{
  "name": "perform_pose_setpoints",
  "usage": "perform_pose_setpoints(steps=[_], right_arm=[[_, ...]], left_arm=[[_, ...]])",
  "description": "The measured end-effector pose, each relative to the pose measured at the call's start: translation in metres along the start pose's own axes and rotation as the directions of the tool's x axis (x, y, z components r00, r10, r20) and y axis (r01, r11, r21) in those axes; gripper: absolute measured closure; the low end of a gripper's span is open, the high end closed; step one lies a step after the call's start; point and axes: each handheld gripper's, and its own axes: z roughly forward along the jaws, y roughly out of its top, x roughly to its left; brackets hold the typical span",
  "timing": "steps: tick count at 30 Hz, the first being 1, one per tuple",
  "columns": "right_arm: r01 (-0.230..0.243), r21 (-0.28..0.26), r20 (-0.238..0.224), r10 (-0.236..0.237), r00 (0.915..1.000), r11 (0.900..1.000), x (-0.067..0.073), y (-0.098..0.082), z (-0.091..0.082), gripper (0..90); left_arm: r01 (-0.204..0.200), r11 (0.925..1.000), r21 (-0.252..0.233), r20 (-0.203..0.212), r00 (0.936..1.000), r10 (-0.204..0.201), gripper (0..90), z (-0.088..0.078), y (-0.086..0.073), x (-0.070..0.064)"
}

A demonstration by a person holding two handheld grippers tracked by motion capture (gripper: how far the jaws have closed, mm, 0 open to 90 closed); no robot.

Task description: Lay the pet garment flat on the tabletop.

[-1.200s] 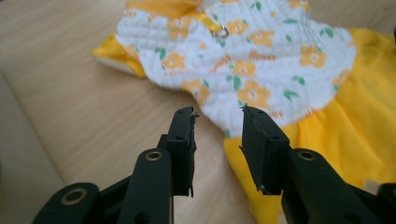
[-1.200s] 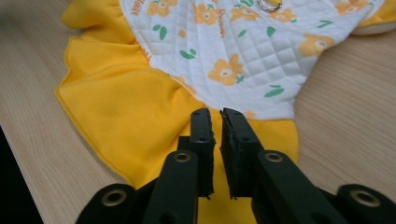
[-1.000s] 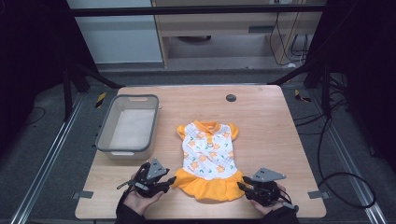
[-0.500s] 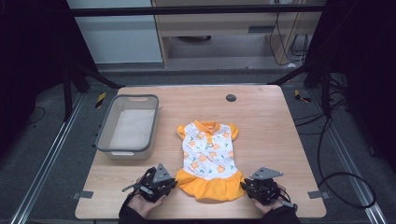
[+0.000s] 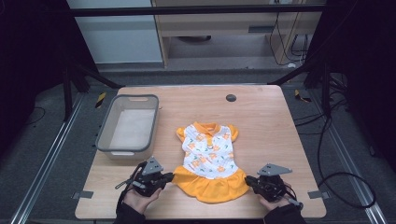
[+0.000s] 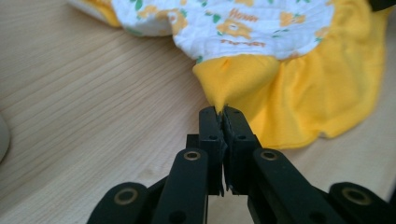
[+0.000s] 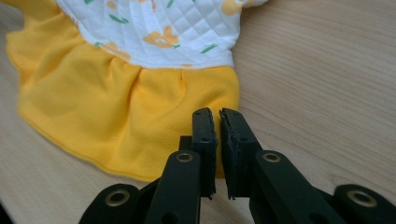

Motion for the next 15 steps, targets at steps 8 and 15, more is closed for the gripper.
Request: perform_pose_setpoints(steps=[8,15], right_arm=[[0.044,-0.039,0.028,-0.043,0.9987,0.998,0.006,0.004,0.003,80.2],[0.046,-0.148,0.005,-0.046,0.9989,0.988,0.009,0.013,-0.002,85.7]], left_arm=[[-0.028,0.9995,0.012,-0.072,0.997,0.029,74.9,0.007,-0.001,0.0],[-0.078,0.9882,-0.132,-0.031,0.9967,0.075,73.2,-0.007,0.024,-0.016]])
